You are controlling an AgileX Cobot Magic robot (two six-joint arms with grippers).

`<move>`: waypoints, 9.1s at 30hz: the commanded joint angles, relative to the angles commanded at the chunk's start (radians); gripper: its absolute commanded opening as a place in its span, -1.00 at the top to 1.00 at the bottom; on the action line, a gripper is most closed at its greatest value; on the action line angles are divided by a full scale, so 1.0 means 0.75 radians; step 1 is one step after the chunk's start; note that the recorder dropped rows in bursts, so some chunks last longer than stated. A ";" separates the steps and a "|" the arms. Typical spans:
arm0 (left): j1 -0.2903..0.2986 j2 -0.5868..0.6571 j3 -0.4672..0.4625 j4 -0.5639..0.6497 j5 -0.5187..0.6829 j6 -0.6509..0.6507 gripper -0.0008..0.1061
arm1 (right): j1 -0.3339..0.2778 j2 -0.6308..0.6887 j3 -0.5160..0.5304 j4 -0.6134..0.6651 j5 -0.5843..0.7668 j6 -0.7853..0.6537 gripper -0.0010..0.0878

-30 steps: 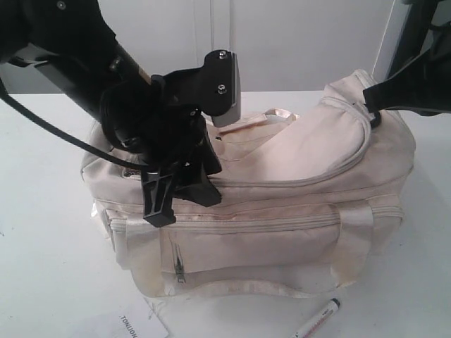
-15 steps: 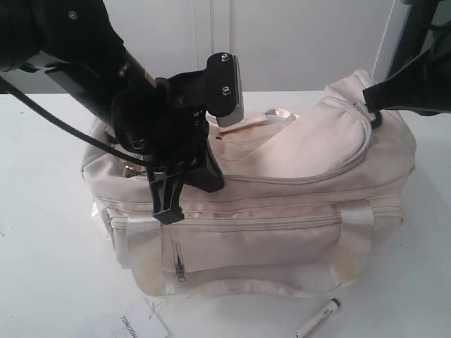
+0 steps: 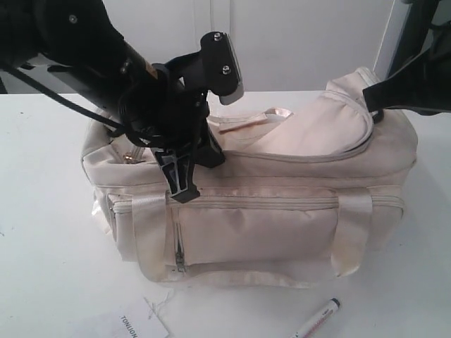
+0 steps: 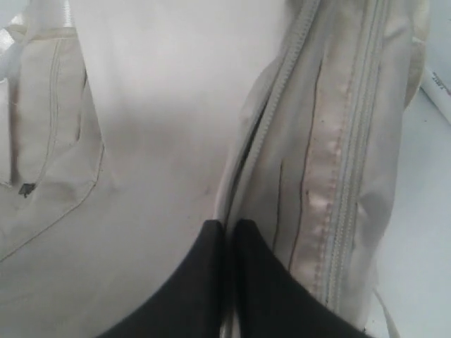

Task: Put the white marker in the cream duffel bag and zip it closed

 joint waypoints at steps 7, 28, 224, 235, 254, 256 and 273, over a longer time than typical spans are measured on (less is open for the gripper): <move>0.000 -0.067 0.000 -0.040 -0.021 -0.010 0.99 | 0.000 0.000 0.000 0.005 -0.002 0.000 0.98; 0.000 -0.027 0.000 -0.166 0.177 -0.064 0.99 | 0.002 0.000 0.000 0.445 0.104 -0.516 0.98; 0.000 -0.177 0.000 -0.045 0.124 0.008 0.03 | 0.000 0.204 0.000 0.339 -0.741 0.863 0.98; 0.000 -0.062 0.000 0.151 0.006 0.008 0.03 | 0.000 0.204 0.000 0.339 -0.696 0.863 0.98; 0.002 -0.020 0.000 0.602 -0.007 -0.558 0.99 | 0.000 0.204 0.000 0.331 -0.554 0.489 0.98; 0.002 -0.020 0.000 0.602 -0.005 -0.594 0.99 | 0.000 0.204 0.000 0.331 -0.526 0.445 0.98; 0.002 -0.020 0.000 0.499 0.010 -0.623 0.99 | 0.003 0.182 0.000 0.331 -0.405 0.324 -0.09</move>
